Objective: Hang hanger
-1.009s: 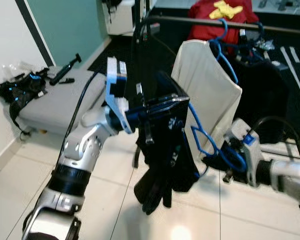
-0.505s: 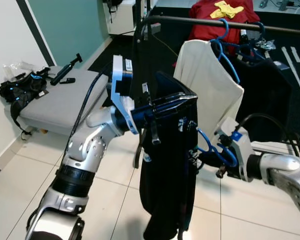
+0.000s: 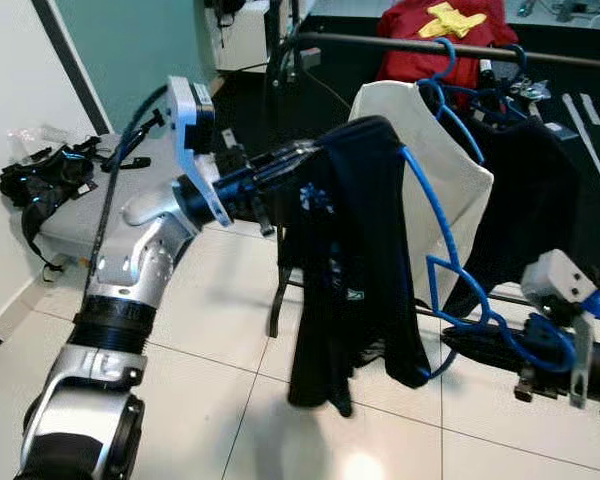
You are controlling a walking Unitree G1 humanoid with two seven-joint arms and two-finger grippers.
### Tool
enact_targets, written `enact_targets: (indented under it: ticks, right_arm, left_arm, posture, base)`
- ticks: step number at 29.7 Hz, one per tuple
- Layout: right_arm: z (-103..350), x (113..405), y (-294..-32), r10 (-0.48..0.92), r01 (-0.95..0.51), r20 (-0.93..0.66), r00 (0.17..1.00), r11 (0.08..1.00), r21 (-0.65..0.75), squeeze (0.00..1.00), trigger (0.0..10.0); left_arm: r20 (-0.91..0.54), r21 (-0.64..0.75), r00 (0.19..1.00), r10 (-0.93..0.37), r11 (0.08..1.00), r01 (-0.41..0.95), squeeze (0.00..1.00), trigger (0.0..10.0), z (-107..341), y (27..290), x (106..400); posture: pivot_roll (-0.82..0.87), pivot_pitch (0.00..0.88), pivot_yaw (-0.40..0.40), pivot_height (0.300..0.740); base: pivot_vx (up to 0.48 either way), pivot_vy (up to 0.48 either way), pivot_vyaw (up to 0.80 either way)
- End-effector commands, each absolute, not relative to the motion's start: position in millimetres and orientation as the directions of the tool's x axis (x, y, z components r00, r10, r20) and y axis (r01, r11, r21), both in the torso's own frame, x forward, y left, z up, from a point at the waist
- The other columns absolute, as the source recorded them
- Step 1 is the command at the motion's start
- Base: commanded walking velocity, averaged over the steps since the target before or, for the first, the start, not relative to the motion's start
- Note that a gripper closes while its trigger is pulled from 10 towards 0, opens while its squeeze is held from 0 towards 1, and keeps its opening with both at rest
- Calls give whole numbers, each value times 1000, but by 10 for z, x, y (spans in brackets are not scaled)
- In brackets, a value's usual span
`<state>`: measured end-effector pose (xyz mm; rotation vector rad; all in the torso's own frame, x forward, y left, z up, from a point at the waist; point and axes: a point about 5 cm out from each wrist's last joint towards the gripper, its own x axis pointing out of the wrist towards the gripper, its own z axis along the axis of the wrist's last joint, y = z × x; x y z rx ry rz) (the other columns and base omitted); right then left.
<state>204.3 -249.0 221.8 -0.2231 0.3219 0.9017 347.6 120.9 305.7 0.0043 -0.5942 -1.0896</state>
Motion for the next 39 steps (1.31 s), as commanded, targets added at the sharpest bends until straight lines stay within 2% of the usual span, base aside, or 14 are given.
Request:
enact_targets:
  ticks: [1,6,9,12,15,18,19,21,26,34,36,37,38,39]
  right_arm:
    - [2220,1956,-2420,762,-825,-362,538,564,-39,0,10000]
    - [2114,1929,-2320,769,-840,-392,504,542,-16,0,10000]
    - [2060,1975,-2248,767,-829,-371,523,559,-13,0,10000]
    - [2045,2008,-2225,762,-822,-358,540,569,-30,0,10000]
    - [2048,2171,-2170,728,-763,-257,635,643,-62,0,10000]
    - [2048,2171,-2170,728,-763,-257,635,643,-62,0,10000]
    - [2067,2226,-2158,718,-741,-209,664,669,-57,1000,10000]
    - [2067,2226,-2158,718,-741,-209,664,669,-57,1000,10000]
    - [2123,2333,-2182,668,-676,-112,736,736,-47,1000,10000]
    - [2159,2348,-2203,647,-649,-60,760,759,-44,1000,10000]
    - [2194,2389,-2208,615,-615,-8,788,787,-46,1000,10000]
    - [2248,2428,-2195,596,-595,42,802,803,-40,192,10000]
    - [2315,2477,-2166,578,-579,100,810,815,-21,0,10000]
    - [2360,2507,-2144,568,-572,135,812,820,-6,0,10000]
  left_arm:
    - [498,266,422,-758,597,757,0,0,3115,1327,3562]
    - [536,227,479,-695,665,711,0,0,3140,1294,3627]
    - [558,209,501,-662,696,687,0,0,3161,1270,3660]
    - [562,204,494,-664,690,694,0,0,3157,1246,3658]
    - [580,196,438,-687,640,743,0,0,3148,1129,3610]
    - [580,196,438,-687,640,743,0,0,3148,1129,3610]
    - [592,196,407,-695,615,764,0,0,3161,1089,3575]
    - [592,196,407,-695,615,764,0,0,3161,1089,3575]
    - [653,176,349,-672,584,792,0,0,3294,1062,3517]
    - [685,164,328,-651,576,801,0,0,3363,1063,3496]
    - [685,168,317,-656,566,807,0,0,3362,1042,3484]
    - [685,171,311,-659,560,811,0,0,3362,1027,3475]
    - [683,166,310,-661,554,816,0,0,3359,994,3471]
    - [682,162,311,-662,551,818,0,0,3356,972,3469]
  posture:
    - [-155,171,94,740]
    - [-154,171,93,740]
    - [-152,171,92,740]
    - [-150,171,93,740]
    - [-147,172,94,740]
    - [-147,172,94,740]
    - [-144,173,95,740]
    - [-144,173,95,740]
    - [-140,170,96,740]
    - [-141,170,98,740]
    - [-141,169,101,740]
    - [-142,170,105,740]
    - [-142,170,105,740]
    - [-142,170,105,740]
  base:
    - [0,0,0]
    - [0,0,0]
    - [0,0,0]
    - [0,0,0]
    - [0,0,0]
    - [0,0,0]
    - [0,0,0]
    - [0,0,0]
    - [0,0,0]
    - [0,0,0]
    - [0,0,0]
    - [0,0,0]
    - [0,0,0]
    - [0,0,0]
